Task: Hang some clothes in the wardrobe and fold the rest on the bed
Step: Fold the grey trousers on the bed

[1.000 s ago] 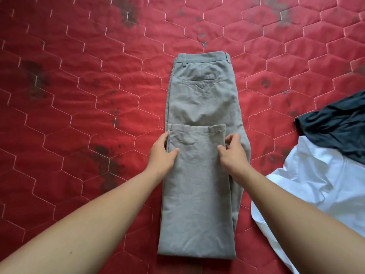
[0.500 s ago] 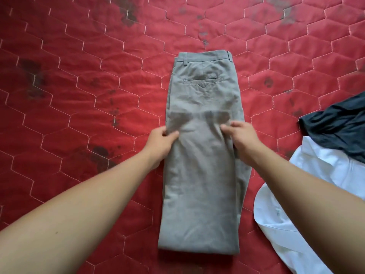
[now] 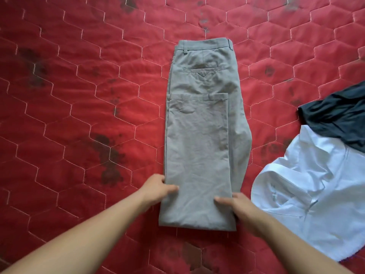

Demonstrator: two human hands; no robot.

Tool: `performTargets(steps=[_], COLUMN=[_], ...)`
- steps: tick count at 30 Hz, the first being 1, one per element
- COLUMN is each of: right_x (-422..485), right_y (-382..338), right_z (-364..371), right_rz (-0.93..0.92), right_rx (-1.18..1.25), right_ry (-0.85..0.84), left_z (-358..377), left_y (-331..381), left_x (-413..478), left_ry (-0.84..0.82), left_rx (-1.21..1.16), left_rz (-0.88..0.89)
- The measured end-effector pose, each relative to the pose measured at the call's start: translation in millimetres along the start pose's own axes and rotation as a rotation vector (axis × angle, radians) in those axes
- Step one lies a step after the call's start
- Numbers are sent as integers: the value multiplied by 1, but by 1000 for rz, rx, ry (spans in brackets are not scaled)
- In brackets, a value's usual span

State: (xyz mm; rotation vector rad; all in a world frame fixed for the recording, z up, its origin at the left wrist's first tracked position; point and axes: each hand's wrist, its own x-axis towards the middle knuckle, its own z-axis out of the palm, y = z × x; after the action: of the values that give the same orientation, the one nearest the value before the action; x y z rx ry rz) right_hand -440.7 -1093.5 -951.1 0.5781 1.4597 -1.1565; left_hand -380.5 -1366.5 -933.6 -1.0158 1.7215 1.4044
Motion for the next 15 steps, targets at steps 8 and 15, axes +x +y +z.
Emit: performTargets(steps=[8, 15], right_x=[-16, -35], right_y=[28, 48], right_z=[10, 6], right_rz=[-97, 45], right_rx=[-54, -95], right_ry=[100, 94], left_z=[21, 38], left_y=[-61, -88], left_x=[-30, -41], left_ry=[-28, -209], left_rx=[-268, -115], left_rz=[53, -102])
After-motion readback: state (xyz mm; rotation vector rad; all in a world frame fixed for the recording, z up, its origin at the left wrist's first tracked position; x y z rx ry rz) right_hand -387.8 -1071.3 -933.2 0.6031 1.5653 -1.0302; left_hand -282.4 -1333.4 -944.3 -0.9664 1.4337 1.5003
